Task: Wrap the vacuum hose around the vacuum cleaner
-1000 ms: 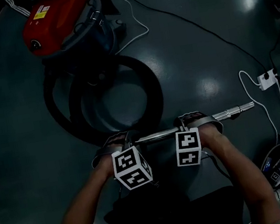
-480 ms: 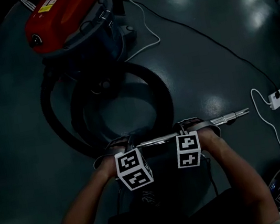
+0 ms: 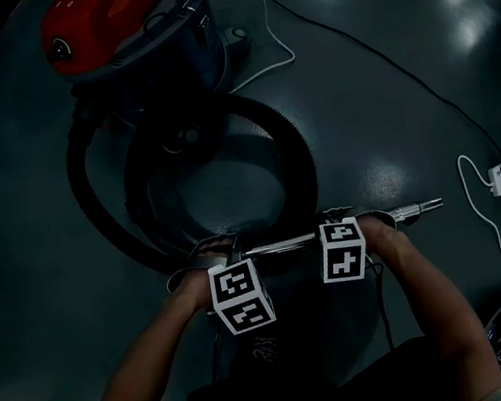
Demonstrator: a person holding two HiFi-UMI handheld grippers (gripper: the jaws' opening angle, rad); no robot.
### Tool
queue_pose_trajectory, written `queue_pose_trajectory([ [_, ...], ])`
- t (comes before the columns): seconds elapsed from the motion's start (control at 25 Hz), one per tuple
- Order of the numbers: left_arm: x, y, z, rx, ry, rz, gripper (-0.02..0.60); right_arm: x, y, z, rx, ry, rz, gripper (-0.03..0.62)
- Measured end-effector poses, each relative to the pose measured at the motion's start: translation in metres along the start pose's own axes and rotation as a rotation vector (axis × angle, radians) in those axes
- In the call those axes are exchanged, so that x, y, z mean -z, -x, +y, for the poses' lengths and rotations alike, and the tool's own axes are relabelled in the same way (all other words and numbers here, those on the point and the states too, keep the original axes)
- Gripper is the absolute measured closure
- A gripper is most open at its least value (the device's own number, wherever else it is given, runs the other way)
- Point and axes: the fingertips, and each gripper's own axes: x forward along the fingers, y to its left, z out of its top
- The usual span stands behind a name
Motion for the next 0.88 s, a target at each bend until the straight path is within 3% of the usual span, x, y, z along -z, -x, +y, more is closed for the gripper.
queue_pose_trajectory([
  [0.16, 0.001, -0.005, -0.003, 0.022, -0.004, 0.001, 0.399, -0.002, -0.003, 0.003, -0.056, -0.038, -0.05, 0.505],
  [0.32, 0.001, -0.009, -0.005, 0.033, -0.012, 0.001, 0.4, 0.002, 0.0, 0.001, -0.059, -0.098, -0.079, 0.402],
  [0.64, 0.0, -0.014, 0.0, 0.046, 0.01, -0.005, 0.4, 0.024, 0.04, -0.015, 0.101, -0.127, -0.108, 0.399],
  [0.88, 0.006, -0.025, -0.002, 0.085, 0.029, 0.011, 0.4, 0.031, 0.08, -0.021, 0.229, -0.21, -0.222, 0.401],
])
